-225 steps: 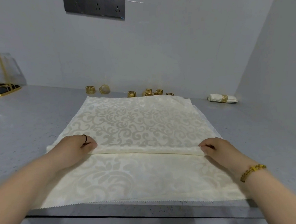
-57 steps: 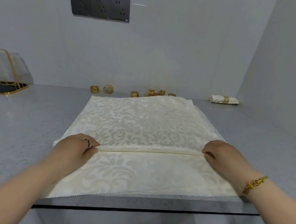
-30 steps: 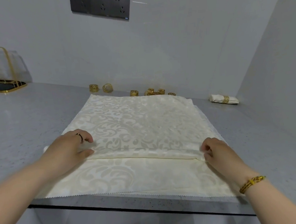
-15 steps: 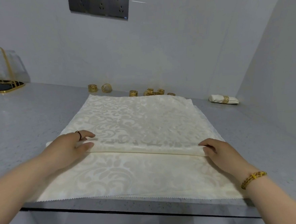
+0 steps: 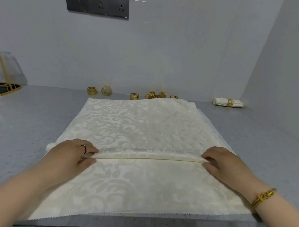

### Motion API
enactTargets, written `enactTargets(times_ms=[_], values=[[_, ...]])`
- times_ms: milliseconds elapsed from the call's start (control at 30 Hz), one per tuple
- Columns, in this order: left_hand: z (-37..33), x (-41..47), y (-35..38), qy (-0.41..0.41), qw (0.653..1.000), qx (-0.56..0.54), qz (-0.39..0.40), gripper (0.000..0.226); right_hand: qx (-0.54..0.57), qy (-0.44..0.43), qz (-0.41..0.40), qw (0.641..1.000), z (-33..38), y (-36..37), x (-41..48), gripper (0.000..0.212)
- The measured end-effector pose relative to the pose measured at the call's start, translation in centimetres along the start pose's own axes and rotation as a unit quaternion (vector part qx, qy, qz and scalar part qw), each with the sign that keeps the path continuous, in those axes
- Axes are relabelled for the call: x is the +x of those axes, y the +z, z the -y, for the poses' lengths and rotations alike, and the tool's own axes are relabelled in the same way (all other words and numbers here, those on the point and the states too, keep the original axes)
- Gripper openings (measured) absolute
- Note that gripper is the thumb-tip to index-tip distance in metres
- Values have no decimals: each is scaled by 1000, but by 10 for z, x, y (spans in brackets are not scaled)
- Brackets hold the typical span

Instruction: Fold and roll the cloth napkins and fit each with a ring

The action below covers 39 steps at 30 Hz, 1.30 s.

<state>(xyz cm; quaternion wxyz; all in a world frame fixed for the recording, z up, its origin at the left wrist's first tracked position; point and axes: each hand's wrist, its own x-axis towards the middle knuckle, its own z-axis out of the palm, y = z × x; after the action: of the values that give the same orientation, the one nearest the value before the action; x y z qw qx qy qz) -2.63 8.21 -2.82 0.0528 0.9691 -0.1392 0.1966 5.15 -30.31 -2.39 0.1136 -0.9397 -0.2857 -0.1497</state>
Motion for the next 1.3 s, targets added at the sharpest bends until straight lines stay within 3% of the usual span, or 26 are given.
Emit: enactTargets(times_ms=[200,333,400,467,533,600,667,867,1067,1200,1300], values=[[7,24,13,-164,969,-176,-48,11,77,114,33,990,-2,-1,31,20],[5,38,18,-217,966,-142,-11,16,54,137,51,988,0,5,45,20],[7,40,25,-178,979,-98,-30,21,14,135,31,990,1,8,48,15],[7,39,24,-72,993,-52,-76,14,-4,103,-12,995,5,12,48,13],[6,32,21,-4,998,-25,-50,28,-9,44,-39,998,6,14,43,15],[2,27,16,-33,995,-96,5,58,3,22,-13,1000,5,12,34,17],[9,23,20,-36,993,-110,-32,76,8,12,26,1000,2,7,28,20],[8,27,17,13,1000,11,-18,30,-49,30,15,998,5,5,32,18],[-11,-5,3,41,999,15,2,41,-60,-16,-11,998,5,3,4,18],[-15,-13,10,-57,991,-118,-30,72,-67,32,67,995,26,-10,5,21],[-17,-12,18,-78,989,-125,-31,66,-26,-32,0,999,62,-12,20,12]])
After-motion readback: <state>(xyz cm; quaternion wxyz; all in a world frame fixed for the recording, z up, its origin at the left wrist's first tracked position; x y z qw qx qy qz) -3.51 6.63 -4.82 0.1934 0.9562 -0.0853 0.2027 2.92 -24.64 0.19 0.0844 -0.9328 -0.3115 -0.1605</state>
